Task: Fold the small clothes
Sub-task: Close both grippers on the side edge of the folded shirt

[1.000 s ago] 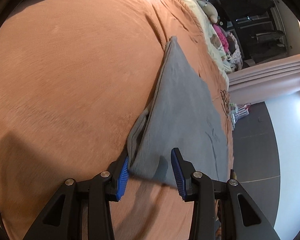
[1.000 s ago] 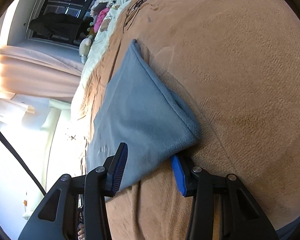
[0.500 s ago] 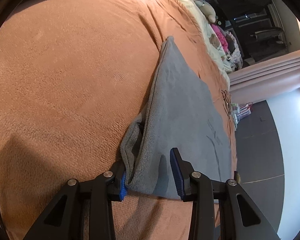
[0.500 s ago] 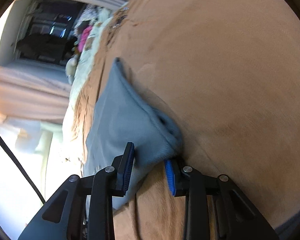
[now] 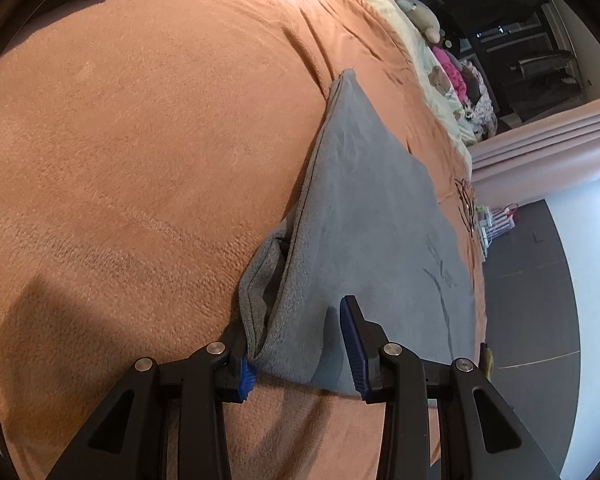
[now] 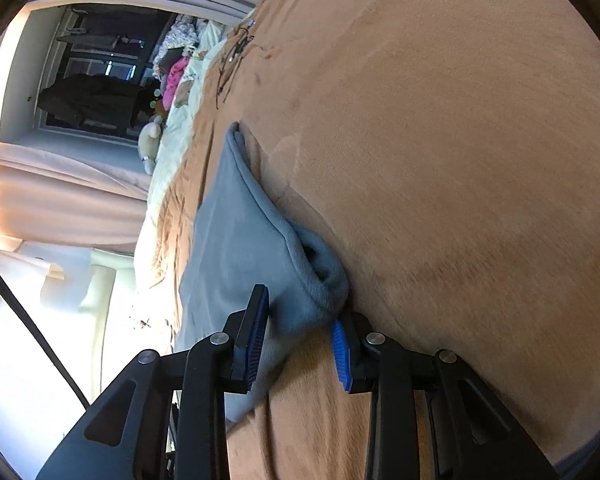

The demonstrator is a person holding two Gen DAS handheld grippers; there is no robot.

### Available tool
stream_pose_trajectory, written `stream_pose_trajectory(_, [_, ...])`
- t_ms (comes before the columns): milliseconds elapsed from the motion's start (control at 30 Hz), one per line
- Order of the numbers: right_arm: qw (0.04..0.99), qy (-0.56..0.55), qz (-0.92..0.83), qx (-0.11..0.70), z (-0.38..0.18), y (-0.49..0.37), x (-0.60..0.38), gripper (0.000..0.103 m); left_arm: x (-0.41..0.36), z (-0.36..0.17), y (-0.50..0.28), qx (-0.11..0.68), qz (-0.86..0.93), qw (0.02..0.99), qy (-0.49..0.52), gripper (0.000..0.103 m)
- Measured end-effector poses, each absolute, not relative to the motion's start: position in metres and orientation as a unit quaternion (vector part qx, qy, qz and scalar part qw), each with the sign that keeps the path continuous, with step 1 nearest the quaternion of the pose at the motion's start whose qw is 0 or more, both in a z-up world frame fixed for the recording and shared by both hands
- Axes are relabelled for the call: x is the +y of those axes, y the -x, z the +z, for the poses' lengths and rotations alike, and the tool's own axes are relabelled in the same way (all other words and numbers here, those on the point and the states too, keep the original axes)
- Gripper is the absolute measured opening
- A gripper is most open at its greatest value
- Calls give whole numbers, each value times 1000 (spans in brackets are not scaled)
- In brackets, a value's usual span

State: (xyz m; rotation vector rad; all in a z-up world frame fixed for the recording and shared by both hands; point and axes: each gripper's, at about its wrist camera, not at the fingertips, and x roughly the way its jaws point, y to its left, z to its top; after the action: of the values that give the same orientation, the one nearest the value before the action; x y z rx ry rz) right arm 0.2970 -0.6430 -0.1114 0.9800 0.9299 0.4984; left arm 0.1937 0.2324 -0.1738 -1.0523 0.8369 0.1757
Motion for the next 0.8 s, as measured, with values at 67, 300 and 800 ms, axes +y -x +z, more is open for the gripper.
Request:
stream_pose_trajectory(67, [758,-444,226,421,-112,-300,-644,24,232,-172,-196,389,85,781,480,37])
stream_pose_trajectory(300, [796,-392,227,401,-88,-290,-644,5,235,-161,-195,387,89,798,453,7])
stream_pose_trajectory(800, [816,-362,241,381,-47,-263,-643,3,232,-107,-166,359,63,826,430,6])
